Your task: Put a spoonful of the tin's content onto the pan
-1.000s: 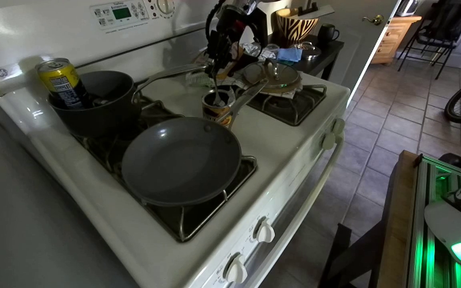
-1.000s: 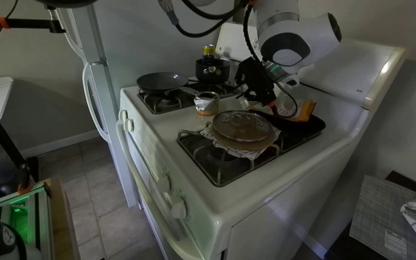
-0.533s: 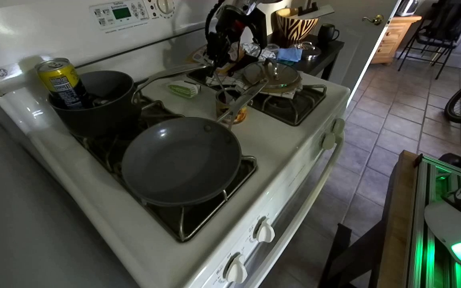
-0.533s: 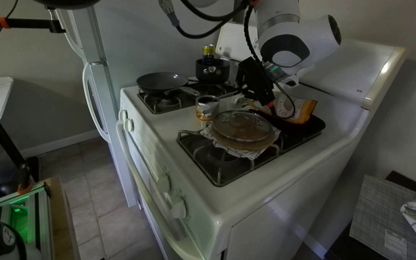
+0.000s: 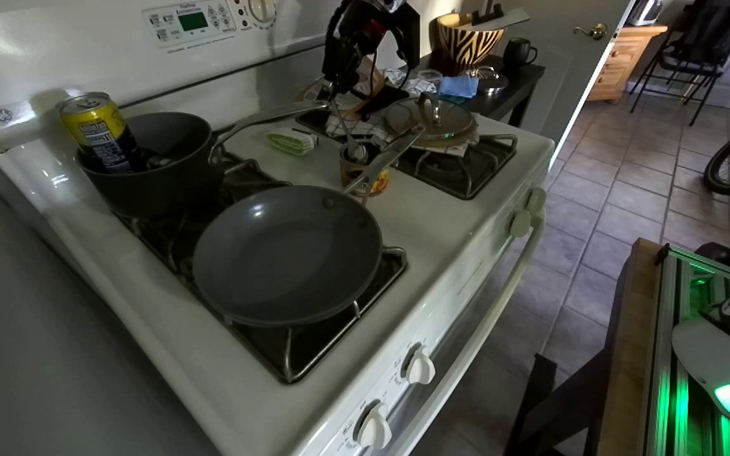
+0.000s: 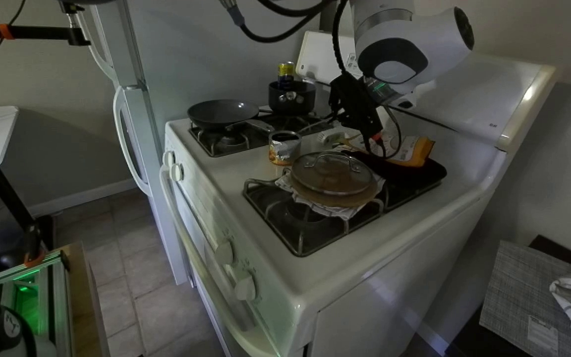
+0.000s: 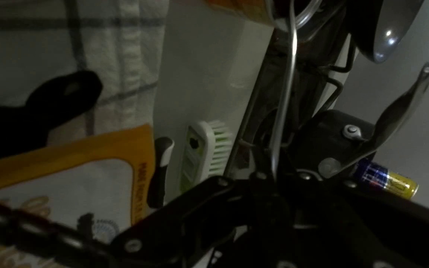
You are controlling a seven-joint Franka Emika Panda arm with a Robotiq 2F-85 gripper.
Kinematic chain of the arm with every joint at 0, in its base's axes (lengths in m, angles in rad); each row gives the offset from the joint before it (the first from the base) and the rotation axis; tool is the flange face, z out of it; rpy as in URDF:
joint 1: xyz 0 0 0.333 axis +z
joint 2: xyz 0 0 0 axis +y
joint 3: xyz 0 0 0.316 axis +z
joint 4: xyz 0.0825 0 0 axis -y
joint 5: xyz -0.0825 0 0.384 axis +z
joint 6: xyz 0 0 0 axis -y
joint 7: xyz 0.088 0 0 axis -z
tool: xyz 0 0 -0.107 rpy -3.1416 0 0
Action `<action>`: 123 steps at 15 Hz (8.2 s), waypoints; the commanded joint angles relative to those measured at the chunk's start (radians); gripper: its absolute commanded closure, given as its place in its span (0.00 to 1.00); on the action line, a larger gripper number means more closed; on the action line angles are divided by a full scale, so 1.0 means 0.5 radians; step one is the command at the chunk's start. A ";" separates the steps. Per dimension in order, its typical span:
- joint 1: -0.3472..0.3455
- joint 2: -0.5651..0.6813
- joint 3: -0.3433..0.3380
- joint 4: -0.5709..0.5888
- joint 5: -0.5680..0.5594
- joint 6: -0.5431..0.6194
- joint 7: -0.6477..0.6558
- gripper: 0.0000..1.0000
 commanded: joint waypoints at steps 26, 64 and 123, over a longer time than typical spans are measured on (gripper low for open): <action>0.018 -0.601 -0.069 -0.481 0.501 0.441 -1.359 0.98; 0.246 -0.469 -0.083 -0.642 0.216 1.057 -1.568 0.98; -0.083 -0.117 -0.184 -0.294 1.052 0.262 -0.635 0.98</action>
